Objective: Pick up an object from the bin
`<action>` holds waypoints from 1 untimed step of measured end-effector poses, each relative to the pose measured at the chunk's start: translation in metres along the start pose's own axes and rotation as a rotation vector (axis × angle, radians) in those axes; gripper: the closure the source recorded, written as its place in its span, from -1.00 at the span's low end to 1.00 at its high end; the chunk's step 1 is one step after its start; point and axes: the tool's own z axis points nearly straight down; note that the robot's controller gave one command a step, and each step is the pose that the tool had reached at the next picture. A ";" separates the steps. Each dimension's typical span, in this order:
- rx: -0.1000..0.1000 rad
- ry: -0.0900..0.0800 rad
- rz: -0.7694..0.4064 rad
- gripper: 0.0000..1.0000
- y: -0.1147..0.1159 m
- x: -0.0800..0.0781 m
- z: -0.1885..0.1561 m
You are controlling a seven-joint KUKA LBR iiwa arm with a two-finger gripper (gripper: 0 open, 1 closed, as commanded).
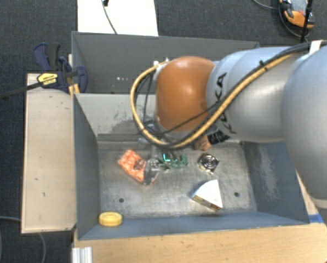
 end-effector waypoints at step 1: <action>-0.001 -0.008 0.004 -1.00 -0.001 -0.002 -0.004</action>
Offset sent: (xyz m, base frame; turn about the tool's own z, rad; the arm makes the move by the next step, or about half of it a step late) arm 0.0130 -0.0042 -0.0887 0.0871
